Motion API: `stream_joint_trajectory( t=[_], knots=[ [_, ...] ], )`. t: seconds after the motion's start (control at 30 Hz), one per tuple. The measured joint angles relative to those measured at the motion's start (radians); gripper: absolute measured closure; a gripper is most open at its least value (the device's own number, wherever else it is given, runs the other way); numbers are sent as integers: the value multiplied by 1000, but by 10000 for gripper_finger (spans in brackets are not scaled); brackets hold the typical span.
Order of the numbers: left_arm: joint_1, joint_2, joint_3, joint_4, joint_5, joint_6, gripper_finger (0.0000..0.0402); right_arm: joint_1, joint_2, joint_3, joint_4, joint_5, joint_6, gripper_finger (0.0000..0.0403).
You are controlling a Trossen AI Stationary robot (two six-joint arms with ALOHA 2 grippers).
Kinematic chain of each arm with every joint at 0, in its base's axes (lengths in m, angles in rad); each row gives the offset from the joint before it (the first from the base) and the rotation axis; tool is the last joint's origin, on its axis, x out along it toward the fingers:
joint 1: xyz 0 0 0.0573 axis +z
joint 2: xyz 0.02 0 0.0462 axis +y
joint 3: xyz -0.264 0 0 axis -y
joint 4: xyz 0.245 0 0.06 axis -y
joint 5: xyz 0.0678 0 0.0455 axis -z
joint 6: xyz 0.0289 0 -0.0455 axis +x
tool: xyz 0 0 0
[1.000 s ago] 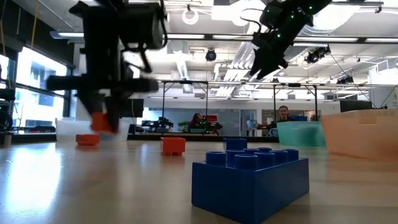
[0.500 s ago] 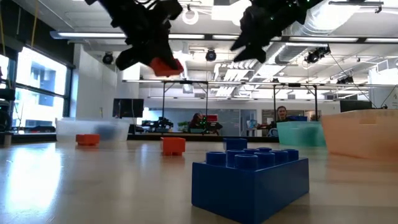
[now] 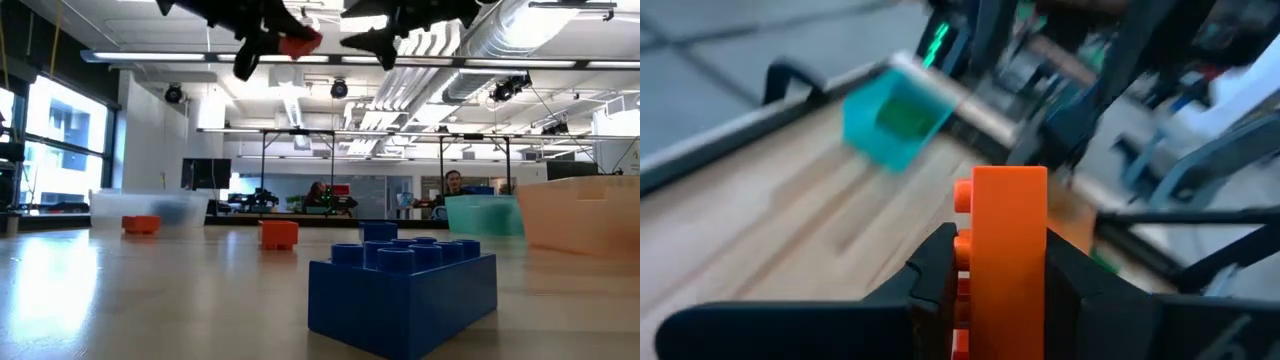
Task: Sort & place blocks by color
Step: Put the orange game piece into the orange bin
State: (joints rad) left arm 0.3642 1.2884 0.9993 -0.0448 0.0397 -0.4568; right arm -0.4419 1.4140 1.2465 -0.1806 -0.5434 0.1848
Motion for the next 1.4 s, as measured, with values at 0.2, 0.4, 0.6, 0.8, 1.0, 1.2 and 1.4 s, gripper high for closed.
stream_joint_trajectory(
  t=[0.2,0.4,0.6,0.8,1.0,1.2,1.4],
  knots=[
    [75,-19,0,194,125,42,337,51,0,0,98,11,-7,188],
    [130,-21,0,361,290,41,337,89,0,0,190,102,-2,188],
    [141,-21,0,450,338,42,337,118,0,0,305,151,-2,188],
    [141,-20,0,461,338,63,337,146,0,0,372,191,-6,188],
    [141,-20,0,461,337,91,335,174,0,0,372,289,0,188],
    [141,-20,0,462,335,93,334,205,0,0,373,321,-1,188],
    [140,-16,12,461,335,94,335,216,0,0,367,339,-2,188]
  ],
)
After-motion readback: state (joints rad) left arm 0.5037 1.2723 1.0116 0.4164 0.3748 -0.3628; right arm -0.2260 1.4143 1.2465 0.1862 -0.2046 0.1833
